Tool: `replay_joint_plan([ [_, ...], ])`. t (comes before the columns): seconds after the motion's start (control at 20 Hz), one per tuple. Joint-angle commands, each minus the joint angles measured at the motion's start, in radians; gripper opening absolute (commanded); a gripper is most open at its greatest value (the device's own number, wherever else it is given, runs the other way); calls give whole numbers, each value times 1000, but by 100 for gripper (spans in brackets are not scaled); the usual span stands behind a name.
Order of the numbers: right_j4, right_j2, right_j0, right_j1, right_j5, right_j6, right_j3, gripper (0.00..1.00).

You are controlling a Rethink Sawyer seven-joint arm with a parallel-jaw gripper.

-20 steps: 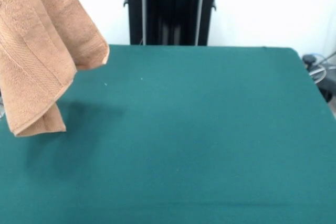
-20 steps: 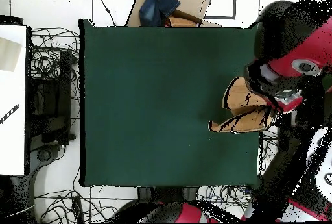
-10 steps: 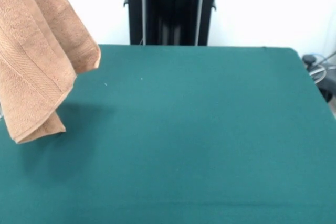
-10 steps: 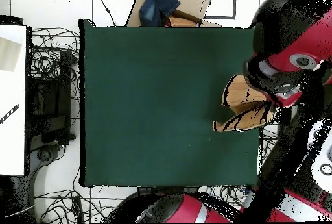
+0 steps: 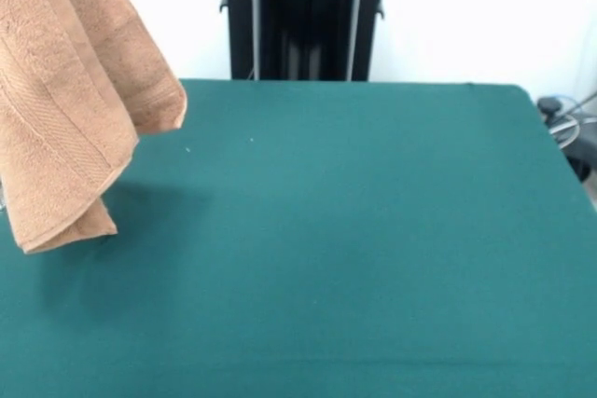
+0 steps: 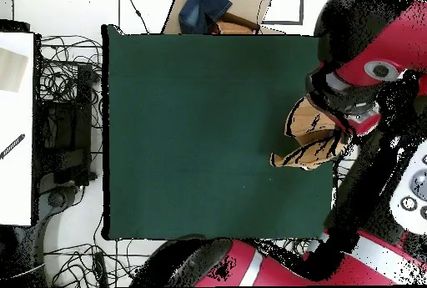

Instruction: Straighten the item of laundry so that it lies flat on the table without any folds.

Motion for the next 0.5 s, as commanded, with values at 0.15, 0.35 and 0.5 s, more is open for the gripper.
replay_joint_plan([
  [0.15, -29, 49, 38, 39, 176, -85, -69, 0],
  [0.35, -23, 45, 43, 41, 188, -72, -76, 0],
  [0.5, -21, 42, 45, 46, 201, -64, -85, 0],
])
